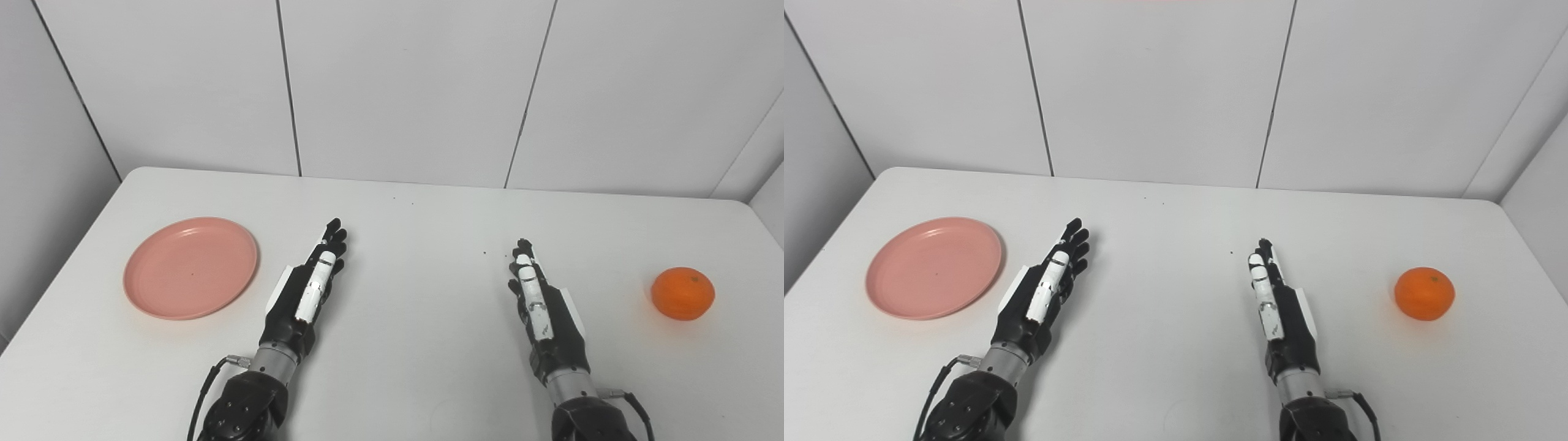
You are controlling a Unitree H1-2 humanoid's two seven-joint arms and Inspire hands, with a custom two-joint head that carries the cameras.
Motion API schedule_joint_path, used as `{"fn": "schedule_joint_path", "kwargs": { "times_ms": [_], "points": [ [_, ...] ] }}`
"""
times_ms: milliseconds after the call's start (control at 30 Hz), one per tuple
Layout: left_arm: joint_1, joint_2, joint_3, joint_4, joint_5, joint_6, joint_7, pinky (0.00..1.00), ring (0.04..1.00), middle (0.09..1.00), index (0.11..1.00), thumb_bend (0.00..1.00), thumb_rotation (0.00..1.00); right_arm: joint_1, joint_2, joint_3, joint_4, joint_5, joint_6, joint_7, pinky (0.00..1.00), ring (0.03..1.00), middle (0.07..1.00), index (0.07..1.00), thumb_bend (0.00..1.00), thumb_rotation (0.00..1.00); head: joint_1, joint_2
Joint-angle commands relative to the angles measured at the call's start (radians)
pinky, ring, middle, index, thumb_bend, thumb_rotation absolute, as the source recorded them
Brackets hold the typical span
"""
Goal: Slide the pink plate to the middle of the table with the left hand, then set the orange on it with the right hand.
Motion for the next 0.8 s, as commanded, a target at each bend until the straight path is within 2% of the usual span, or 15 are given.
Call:
{"fn": "schedule_joint_path", "kwargs": {
  "times_ms": [0,767],
  "points": [
    [-0.016,-0.002,-0.001,-0.023,0.003,-0.015,-0.005,1.00,1.000,1.000,1.000,0.40,1.00,-0.021,0.005,0.004,-0.021,-0.007,-0.023,0.000,1.00,1.000,1.000,1.000,0.26,1.00,0.000,-0.001],
    [-0.017,-0.002,-0.001,-0.023,0.004,-0.011,-0.007,1.00,1.000,1.000,1.000,0.41,1.00,-0.021,0.008,0.002,-0.022,-0.001,-0.021,0.001,1.00,1.000,1.000,1.000,0.26,1.00,0.002,-0.002]
  ]
}}
